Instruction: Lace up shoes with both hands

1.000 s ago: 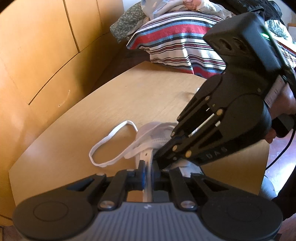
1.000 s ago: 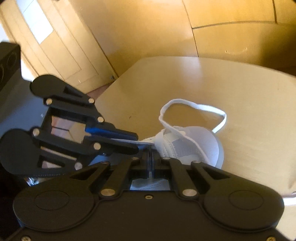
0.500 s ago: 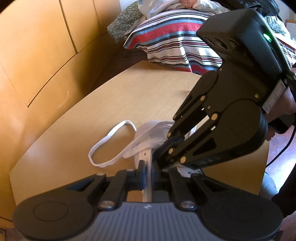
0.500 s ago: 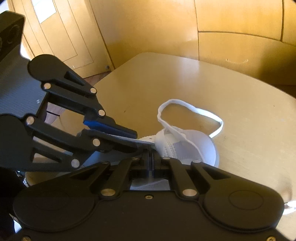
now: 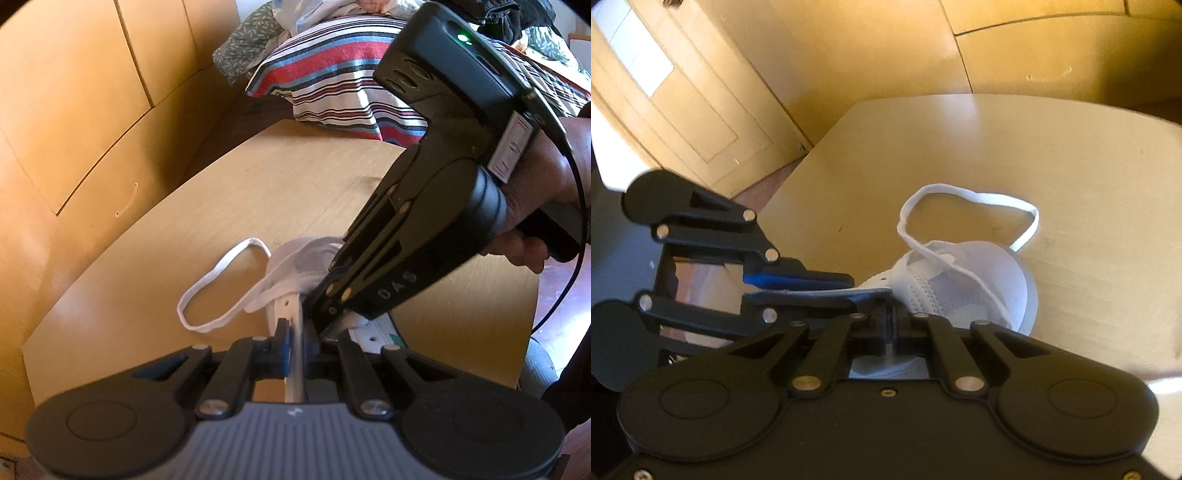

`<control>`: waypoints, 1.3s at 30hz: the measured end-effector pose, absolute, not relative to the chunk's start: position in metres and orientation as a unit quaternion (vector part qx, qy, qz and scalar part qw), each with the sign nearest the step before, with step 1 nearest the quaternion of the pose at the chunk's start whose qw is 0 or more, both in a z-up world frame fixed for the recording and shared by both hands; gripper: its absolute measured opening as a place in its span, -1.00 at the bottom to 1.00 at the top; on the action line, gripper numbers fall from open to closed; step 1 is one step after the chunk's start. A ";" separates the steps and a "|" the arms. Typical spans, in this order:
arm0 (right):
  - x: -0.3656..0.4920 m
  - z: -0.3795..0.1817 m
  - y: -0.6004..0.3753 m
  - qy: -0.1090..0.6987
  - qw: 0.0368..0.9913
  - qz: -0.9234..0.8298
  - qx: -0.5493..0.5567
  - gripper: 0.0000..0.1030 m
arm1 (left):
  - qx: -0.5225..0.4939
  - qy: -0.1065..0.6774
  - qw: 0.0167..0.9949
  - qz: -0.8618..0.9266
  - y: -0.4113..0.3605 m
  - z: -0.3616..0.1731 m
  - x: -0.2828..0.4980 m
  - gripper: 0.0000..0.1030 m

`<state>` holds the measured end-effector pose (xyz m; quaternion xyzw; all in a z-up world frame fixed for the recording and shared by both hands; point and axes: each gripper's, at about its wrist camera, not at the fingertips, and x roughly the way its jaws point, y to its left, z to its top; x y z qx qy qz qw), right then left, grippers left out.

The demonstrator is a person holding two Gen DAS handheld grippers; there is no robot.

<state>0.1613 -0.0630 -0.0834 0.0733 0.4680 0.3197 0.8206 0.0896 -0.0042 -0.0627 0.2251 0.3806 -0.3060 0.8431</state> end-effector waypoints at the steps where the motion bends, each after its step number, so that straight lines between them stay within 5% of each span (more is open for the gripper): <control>1: 0.161 -0.083 -0.063 0.468 0.821 0.321 0.070 -0.99 | 0.227 0.381 0.842 -0.307 -0.005 -0.063 0.089 -0.87; 15: 0.158 -0.078 -0.056 0.458 0.829 0.319 0.035 -0.98 | 0.237 0.379 0.837 -0.314 -0.011 -0.062 0.087 -0.87; 29: 0.128 -0.065 -0.017 0.400 0.849 0.309 -0.154 -0.98 | 0.241 0.380 0.836 -0.314 -0.011 -0.062 0.086 -0.87; 39: 0.132 -0.064 -0.025 0.396 0.845 0.326 -0.153 -0.98 | 0.158 0.397 0.856 -0.291 0.009 -0.059 0.099 -0.87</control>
